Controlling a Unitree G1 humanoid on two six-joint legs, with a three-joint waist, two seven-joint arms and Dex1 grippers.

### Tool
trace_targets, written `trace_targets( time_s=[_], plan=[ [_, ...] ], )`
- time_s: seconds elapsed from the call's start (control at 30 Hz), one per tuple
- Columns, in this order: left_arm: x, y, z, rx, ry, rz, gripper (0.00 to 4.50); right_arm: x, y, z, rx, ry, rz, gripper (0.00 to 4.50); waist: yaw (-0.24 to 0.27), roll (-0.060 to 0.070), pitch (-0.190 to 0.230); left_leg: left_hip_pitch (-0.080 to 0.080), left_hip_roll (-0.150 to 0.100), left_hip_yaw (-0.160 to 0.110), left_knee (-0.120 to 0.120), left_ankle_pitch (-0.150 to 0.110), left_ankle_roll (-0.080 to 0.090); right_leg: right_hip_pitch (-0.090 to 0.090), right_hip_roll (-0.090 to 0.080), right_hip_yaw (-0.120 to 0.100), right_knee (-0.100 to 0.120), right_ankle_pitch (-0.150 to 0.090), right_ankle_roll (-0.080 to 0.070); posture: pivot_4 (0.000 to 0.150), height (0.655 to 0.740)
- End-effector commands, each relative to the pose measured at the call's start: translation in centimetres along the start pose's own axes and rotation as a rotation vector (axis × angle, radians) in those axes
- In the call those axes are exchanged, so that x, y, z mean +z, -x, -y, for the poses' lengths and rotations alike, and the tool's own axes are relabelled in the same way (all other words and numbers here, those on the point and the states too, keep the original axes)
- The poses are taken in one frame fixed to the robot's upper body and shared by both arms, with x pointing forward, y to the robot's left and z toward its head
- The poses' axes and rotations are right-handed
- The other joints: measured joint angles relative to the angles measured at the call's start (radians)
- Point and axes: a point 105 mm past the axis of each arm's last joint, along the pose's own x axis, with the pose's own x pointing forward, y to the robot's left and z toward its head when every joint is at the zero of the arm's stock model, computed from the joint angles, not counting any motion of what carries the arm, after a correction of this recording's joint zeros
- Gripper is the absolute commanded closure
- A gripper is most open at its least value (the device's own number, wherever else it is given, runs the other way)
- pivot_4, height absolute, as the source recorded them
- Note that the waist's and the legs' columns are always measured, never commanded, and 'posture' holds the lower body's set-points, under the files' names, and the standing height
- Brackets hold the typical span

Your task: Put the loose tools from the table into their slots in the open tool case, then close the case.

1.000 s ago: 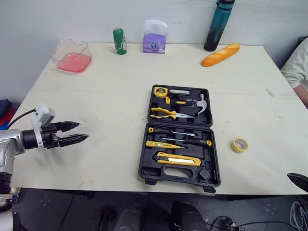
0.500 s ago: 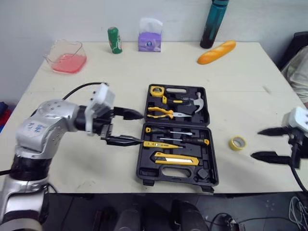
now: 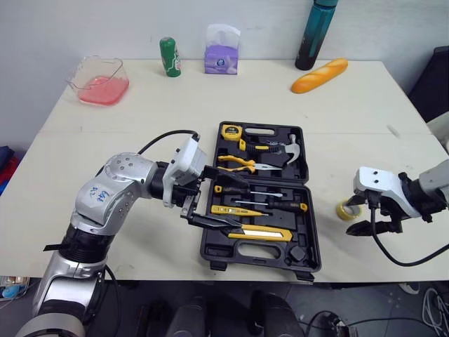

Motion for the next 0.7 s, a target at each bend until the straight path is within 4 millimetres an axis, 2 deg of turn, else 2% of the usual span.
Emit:
trace_targets(
  time_s=[0.03,0.23,0.37,0.47,0.57,0.6,0.7],
  plan=[
    [0.9,-0.3,0.0,-0.005,-0.051,0.01,0.0,-0.3,0.3,0.4,-0.012,0.02,-0.035,1.82,0.0,0.0,0.0,0.0,0.0,0.0,0.0,0.0,0.0,0.0,0.0,0.0,0.0,0.0,0.0,0.15,0.7314],
    [1.2,-0.6,0.1,-0.023,-0.063,0.013,0.0,-0.6,0.3,0.5,-0.012,0.014,-0.04,1.82,-0.002,0.0,0.0,0.0,0.0,0.0,0.0,0.0,0.0,0.0,0.0,-0.001,0.001,0.0,0.0,0.15,0.7314],
    [1.3,-0.9,0.0,-0.029,-0.066,0.021,0.0,-0.6,-1.1,0.8,-0.028,0.014,-0.016,1.82,-0.002,0.0,0.0,0.0,0.0,0.0,0.0,0.0,-0.001,0.0,0.0,-0.001,0.001,0.0,0.0,0.15,0.7314],
    [1.4,-1.1,0.0,-0.033,-0.067,0.024,0.0,-0.7,-1.6,1.0,-0.044,0.019,-0.009,2.7,-0.002,0.0,0.0,0.0,0.0,0.0,0.0,0.001,-0.001,0.0,0.0,-0.001,0.001,0.0,0.0,0.15,0.7314],
    [1.4,-1.2,0.2,-0.039,-0.067,0.03,0.0,-0.5,-1.0,0.8,-0.05,0.026,0.003,4.19,-0.001,0.0,0.0,0.0,0.0,0.0,0.0,0.001,-0.001,0.0,0.0,-0.001,0.0,0.0,0.0,0.15,0.7314],
    [1.5,-1.3,0.3,-0.045,-0.067,0.033,0.0,-0.2,-0.5,0.5,-0.044,0.032,0.014,4.46,0.0,0.0,0.0,0.0,0.0,-0.001,0.0,0.001,-0.001,0.0,0.001,-0.001,0.0,0.0,0.0,0.15,0.7314],
    [1.5,-1.5,0.8,-0.061,-0.065,0.04,0.0,1.7,0.9,-0.9,-0.023,0.081,0.091,4.46,0.0,0.0,0.0,0.0,0.0,-0.001,0.0,0.001,0.0,0.001,0.0,-0.001,0.0,0.0,0.0,0.15,0.7314]
  ],
)
